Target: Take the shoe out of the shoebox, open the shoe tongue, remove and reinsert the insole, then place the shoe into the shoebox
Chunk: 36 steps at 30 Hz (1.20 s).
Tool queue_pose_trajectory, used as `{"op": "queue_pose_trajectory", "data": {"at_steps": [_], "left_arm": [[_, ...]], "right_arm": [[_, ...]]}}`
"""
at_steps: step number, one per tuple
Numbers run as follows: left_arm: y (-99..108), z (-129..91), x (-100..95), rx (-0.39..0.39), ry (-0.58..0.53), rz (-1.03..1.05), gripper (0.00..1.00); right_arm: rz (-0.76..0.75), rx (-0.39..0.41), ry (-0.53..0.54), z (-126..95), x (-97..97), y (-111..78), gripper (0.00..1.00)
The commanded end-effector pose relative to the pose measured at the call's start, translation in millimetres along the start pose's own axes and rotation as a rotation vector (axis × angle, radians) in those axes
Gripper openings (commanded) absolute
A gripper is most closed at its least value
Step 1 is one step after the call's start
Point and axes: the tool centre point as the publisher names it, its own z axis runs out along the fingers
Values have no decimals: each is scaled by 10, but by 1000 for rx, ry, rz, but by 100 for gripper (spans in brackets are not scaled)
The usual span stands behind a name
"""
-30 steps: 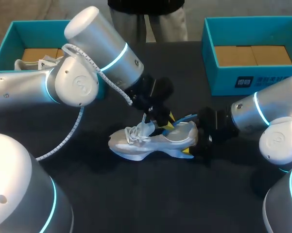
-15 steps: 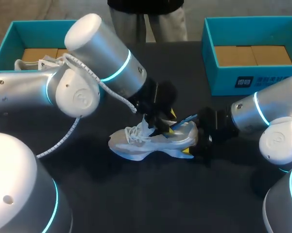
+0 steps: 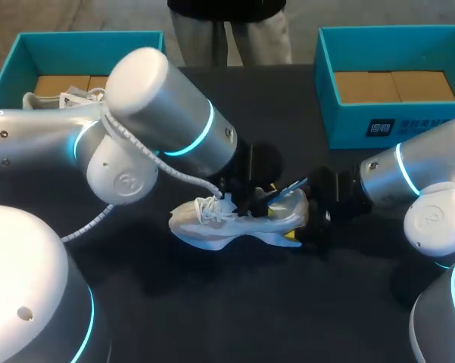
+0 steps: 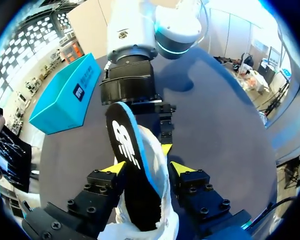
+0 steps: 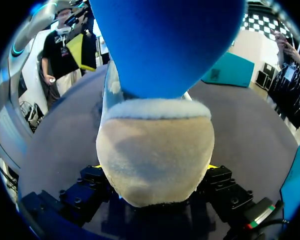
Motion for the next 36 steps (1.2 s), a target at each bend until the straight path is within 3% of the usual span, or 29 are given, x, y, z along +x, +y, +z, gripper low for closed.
{"op": "queue_pose_trajectory", "data": {"at_steps": [1,5,7,15,18,28,35,36], "left_arm": [[-42,77,33,-2,-53,-16,51],[-33,146,15,10,-76,-53,49],[-29,176,16,23,-87,-72,55],[-28,219,-20,63,-134,-153,57],[-34,230,-36,74,-156,-175,51],[-50,309,-119,80,-163,-190,48],[-23,343,-169,74,-166,-203,27],[-17,347,-173,72,-166,-204,17]], "right_arm": [[2,7,-1,36,-10,2,0],[2,7,-1,36,-10,2,0],[2,7,-1,36,-10,2,0],[2,7,-1,36,-10,2,0],[2,7,-1,36,-10,2,0],[2,7,-1,36,-10,2,0],[2,7,-1,36,-10,2,0],[2,7,-1,36,-10,2,0]]}}
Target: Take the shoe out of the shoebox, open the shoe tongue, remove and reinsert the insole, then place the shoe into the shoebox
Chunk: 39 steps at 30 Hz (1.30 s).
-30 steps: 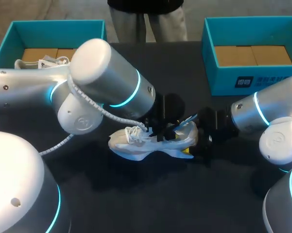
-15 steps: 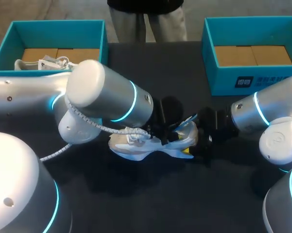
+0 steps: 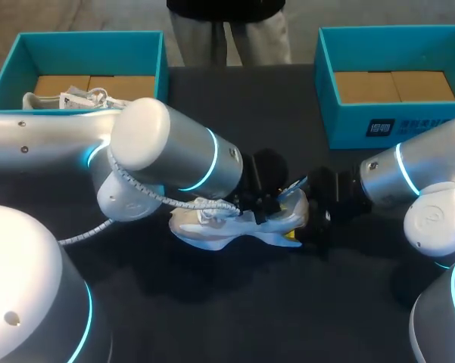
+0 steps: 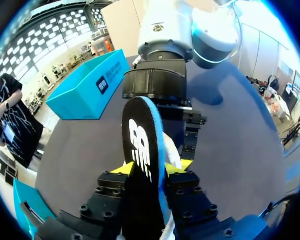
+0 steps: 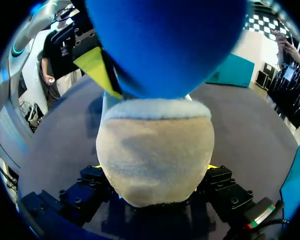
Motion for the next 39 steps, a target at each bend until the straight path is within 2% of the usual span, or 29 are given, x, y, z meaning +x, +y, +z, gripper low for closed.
{"op": "queue_pose_trajectory", "data": {"at_steps": [1,2,3,19,32,39], "left_arm": [[12,54,-12,-2,3,-2,13],[16,58,-13,-4,4,-3,1],[18,59,-12,-5,7,-1,0],[-171,-339,-3,125,104,8,0],[-673,-634,-86,246,215,40,0],[-1007,-841,-109,270,232,75,0]], "right_arm": [[2,7,-1,36,-10,2,0],[2,7,-1,36,-10,2,0],[2,7,-1,36,-10,2,0],[2,7,-1,36,-10,2,0],[2,7,-1,36,-10,2,0],[2,7,-1,36,-10,2,0]]}}
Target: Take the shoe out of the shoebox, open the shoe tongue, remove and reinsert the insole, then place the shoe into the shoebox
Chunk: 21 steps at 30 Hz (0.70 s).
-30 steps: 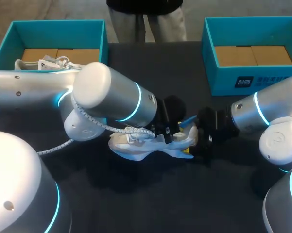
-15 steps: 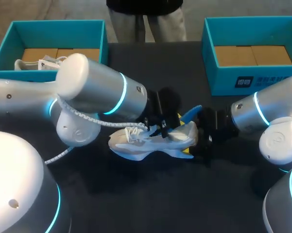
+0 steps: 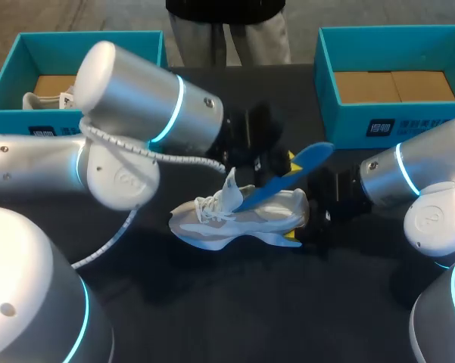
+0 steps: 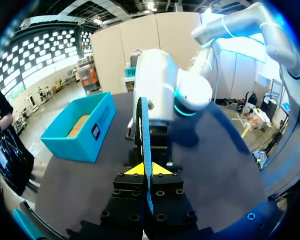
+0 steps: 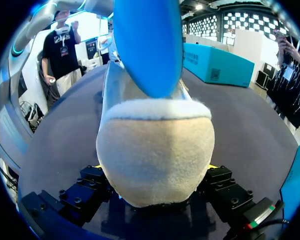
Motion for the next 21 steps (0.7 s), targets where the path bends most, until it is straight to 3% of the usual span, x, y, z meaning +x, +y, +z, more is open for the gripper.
{"op": "queue_pose_trajectory", "data": {"at_steps": [1,10,21], "left_arm": [[-196,-103,-27,-5,52,19,0],[-507,-181,-23,-8,122,109,0],[-507,-181,-23,-8,122,109,0]], "right_arm": [[2,7,-1,36,-10,2,0],[2,7,-1,36,-10,2,0],[2,7,-1,36,-10,2,0]]}}
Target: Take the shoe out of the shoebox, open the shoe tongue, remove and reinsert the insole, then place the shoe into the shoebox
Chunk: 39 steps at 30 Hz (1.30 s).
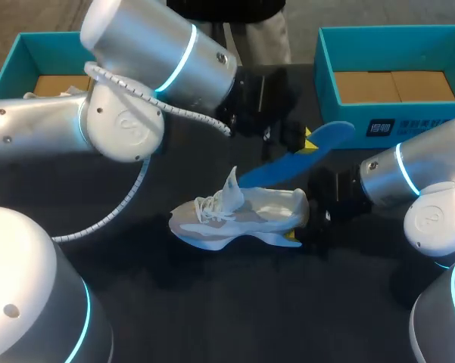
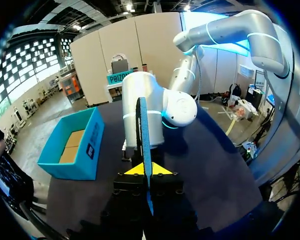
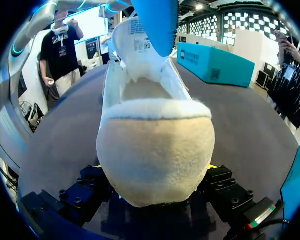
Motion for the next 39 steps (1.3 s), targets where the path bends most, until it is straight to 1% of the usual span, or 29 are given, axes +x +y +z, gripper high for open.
{"op": "queue_pose_trajectory", "data": {"at_steps": [1,17,21,26,29,34,36,37,39], "left_arm": [[3,12,-5,0,1,1,0],[3,12,-5,0,1,1,0],[-128,11,-92,41,-21,-50,0],[-360,-105,-127,120,18,-130,0],[-461,-175,-132,134,32,-154,0],[-649,-338,-136,209,63,-239,0],[-727,-423,-136,261,76,-294,0],[-766,-467,-129,269,75,-302,0],[-845,-554,-116,309,80,-343,0]], "right_arm": [[2,7,-1,36,-10,2,0],[2,7,-1,36,-10,2,0],[2,7,-1,36,-10,2,0],[2,7,-1,36,-10,2,0],[2,7,-1,36,-10,2,0],[2,7,-1,36,-10,2,0],[2,7,-1,36,-10,2,0],[2,7,-1,36,-10,2,0],[2,7,-1,36,-10,2,0]]}}
